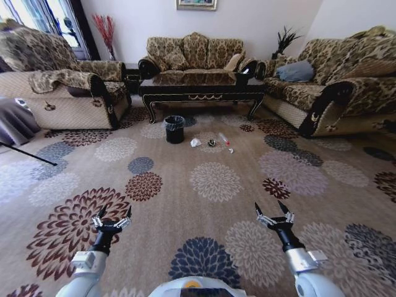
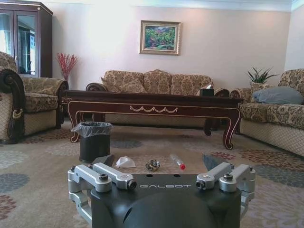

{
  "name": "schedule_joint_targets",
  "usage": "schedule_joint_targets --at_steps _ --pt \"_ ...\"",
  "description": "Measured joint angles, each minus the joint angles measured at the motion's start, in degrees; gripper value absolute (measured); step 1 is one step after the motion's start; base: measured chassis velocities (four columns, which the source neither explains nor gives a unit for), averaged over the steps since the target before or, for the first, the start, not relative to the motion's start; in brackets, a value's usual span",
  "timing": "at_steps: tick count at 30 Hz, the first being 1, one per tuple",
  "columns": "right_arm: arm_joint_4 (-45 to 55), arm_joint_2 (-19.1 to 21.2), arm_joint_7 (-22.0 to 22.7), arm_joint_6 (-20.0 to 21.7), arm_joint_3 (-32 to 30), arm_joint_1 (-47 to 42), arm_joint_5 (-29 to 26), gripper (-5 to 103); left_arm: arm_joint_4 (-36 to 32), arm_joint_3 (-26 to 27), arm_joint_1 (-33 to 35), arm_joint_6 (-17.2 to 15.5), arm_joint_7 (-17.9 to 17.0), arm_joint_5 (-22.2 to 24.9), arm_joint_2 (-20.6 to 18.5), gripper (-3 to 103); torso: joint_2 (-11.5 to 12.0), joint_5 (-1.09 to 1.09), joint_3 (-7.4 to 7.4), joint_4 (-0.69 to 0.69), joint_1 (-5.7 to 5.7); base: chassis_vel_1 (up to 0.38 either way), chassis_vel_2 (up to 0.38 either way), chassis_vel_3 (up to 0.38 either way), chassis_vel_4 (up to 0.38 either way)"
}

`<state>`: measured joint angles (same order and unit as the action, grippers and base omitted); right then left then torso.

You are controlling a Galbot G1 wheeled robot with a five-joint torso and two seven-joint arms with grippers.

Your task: Move to the front of the table and pick up the trash from the floor, then place it into the trash bin.

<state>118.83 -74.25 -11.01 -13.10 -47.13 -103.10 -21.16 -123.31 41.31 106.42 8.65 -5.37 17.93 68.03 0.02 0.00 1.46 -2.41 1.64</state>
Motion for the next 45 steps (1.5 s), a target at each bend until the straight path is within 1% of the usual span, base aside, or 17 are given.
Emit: schedule_joint_targets --at_steps 2,8,13,30,45 --pt "-0.4 0.1 -0.6 -0.4 -0.1 0.0 -0.1 100 0.2 -0.2 -0.2 0.9 -0.6 0.1 0.0 100 0.0 0.00 0.07 0.00 0.00 0.000 0.000 0.000 0.000" --pt "-1.9 0.1 -1.9 -2.2 -0.1 0.3 -0.3 100 1.0 -0.4 -0.4 2.2 -0.8 0.1 0.2 100 0.0 0.00 0.19 0.00 0.00 0.000 0.000 0.000 0.000" --pt "-2.9 0.1 -2.4 -2.6 -0.1 0.7 -0.4 100 1.1 -0.4 -0.7 2.2 -0.8 1.6 0.5 100 0.0 0.00 0.27 0.00 0.00 -0.008 0.011 0.009 -0.007" --pt "-3.9 0.3 -2.4 -2.1 -0.5 1.6 -0.8 100 1.9 -1.0 -1.7 2.0 -1.5 1.5 0.1 100 0.0 0.00 0.44 0.00 0.06 -0.105 0.117 0.108 -0.108" --pt "-4.7 0.3 -2.5 -2.3 -0.6 1.4 0.4 100 3.0 -1.1 -1.4 2.6 -1.4 1.4 0.5 100 0.0 0.00 0.51 0.00 0.06 -0.069 0.050 0.063 -0.062"
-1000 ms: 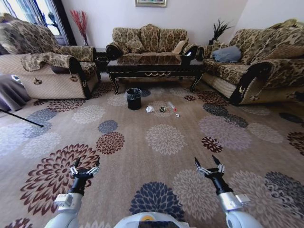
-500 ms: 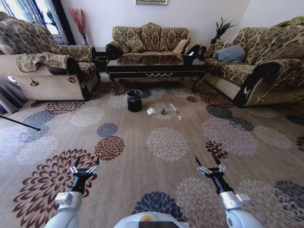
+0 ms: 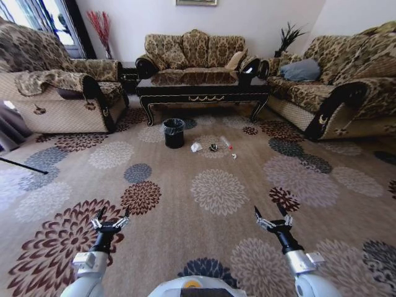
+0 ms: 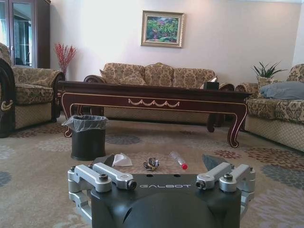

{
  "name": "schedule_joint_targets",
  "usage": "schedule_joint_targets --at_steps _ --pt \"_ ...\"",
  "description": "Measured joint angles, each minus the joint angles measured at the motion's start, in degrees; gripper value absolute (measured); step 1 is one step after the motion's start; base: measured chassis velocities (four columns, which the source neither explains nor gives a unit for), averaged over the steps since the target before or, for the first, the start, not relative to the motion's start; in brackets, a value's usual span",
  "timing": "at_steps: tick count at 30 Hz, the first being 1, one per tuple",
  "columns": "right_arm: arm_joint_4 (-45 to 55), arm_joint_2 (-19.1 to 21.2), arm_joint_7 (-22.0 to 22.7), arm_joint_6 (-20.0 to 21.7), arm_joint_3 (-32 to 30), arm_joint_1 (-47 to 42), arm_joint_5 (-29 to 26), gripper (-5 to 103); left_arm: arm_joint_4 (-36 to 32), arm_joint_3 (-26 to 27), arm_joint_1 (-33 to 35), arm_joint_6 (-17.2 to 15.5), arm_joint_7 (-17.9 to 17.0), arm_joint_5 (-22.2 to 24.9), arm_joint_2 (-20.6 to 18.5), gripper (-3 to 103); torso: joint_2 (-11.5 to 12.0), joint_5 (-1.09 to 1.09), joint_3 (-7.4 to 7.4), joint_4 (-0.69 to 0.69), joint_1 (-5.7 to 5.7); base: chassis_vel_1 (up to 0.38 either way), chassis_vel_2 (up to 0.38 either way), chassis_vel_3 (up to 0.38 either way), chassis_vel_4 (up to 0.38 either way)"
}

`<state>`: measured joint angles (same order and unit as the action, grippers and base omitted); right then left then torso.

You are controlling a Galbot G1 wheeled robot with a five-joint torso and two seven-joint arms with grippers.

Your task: Move to the front of the table and pick up the trash from the floor, then place it into the trash bin.

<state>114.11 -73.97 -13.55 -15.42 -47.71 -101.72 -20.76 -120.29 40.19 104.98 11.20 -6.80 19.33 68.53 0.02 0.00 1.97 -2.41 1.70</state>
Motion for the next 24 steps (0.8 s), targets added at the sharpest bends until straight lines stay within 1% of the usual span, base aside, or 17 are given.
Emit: schedule_joint_targets --at_steps 24 --pt "-0.4 -0.6 -0.4 -0.4 -0.3 -0.5 0.8 100 1.0 -0.1 -0.4 0.4 -0.8 0.2 0.4 100 0.0 0.00 0.05 0.00 0.00 -0.086 0.086 0.080 -0.086"
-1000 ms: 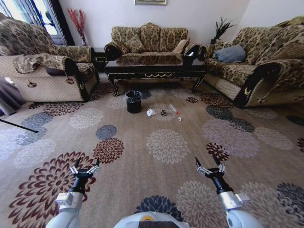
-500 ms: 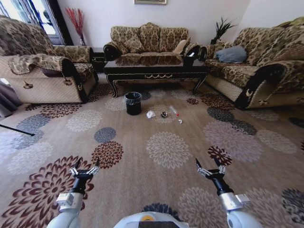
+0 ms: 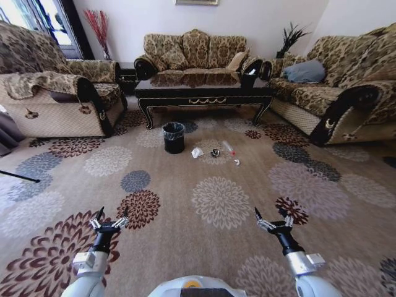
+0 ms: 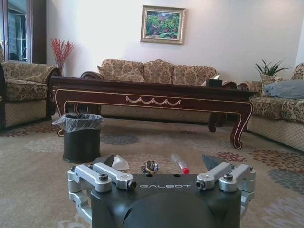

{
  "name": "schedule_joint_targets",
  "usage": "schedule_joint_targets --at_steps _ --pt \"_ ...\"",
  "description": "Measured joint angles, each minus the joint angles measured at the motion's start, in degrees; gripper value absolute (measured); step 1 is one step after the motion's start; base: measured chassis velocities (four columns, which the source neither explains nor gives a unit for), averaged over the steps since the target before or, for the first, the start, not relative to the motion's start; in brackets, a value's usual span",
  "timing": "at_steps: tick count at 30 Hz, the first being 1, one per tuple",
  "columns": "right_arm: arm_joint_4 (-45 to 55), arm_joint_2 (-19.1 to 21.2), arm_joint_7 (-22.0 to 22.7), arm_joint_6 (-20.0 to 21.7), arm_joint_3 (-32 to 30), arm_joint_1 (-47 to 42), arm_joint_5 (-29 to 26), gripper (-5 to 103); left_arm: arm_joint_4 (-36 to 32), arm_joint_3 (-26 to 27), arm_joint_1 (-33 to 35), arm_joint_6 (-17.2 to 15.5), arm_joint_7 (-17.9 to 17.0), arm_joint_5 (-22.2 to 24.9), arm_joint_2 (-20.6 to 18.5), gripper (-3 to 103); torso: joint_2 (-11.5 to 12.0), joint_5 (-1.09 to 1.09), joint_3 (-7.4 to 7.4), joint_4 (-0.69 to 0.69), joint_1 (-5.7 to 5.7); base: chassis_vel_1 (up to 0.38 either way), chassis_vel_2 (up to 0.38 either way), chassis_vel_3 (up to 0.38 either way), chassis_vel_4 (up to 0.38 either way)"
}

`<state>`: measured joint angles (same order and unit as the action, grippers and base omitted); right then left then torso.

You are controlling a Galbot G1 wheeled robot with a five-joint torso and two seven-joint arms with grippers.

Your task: Move to the front of the table and pick up the trash from the floor, then place it into the trash bin.

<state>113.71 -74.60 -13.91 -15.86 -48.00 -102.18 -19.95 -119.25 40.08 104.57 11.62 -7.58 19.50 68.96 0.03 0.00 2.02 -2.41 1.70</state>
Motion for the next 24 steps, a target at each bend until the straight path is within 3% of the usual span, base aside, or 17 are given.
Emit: schedule_joint_targets --at_steps 24 --pt "-1.3 -0.2 -0.3 -0.8 -0.5 -0.1 0.1 100 0.2 -0.1 0.2 0.2 -0.3 0.3 0.6 100 0.0 0.00 0.01 0.00 0.00 -0.097 0.094 0.097 -0.101"
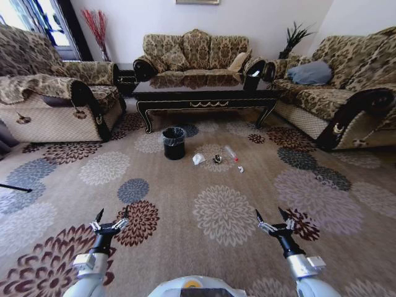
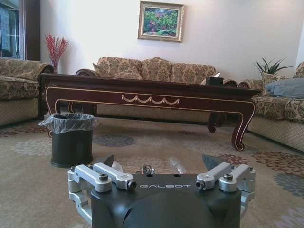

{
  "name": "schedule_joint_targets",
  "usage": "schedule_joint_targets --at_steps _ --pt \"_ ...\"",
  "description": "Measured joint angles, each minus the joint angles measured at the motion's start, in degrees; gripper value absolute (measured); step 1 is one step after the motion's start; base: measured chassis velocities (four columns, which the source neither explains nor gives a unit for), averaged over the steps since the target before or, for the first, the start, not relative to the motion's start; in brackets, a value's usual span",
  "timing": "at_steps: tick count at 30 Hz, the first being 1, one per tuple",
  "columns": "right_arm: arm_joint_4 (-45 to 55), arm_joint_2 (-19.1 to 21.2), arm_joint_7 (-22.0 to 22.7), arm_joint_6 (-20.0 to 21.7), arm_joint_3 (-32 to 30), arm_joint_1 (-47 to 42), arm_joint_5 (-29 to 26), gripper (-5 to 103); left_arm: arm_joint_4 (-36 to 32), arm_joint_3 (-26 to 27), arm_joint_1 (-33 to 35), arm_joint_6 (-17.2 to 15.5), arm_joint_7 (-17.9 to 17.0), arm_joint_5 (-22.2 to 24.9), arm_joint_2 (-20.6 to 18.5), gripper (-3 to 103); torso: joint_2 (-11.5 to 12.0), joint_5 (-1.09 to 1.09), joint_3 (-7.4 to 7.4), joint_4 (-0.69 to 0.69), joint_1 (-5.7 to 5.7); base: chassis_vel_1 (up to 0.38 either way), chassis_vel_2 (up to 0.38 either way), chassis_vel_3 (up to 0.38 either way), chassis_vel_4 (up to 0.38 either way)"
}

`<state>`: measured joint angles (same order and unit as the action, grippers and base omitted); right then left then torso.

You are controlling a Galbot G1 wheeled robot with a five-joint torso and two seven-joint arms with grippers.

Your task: Move to the front of the table and pick up the trash from the floor, then place it into the trash bin.

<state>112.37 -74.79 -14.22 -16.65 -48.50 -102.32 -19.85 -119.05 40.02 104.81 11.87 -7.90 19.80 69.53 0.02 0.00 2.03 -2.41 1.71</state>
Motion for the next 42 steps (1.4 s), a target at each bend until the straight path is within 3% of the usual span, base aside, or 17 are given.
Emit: schedule_joint_targets --at_steps 42 --pt "-0.9 -0.1 -0.4 -0.2 -0.3 0.0 0.0 100 -0.1 0.5 0.4 0.4 -0.3 0.8 -0.1 100 0.0 0.00 0.00 0.00 0.00 -0.182 0.185 0.181 -0.187"
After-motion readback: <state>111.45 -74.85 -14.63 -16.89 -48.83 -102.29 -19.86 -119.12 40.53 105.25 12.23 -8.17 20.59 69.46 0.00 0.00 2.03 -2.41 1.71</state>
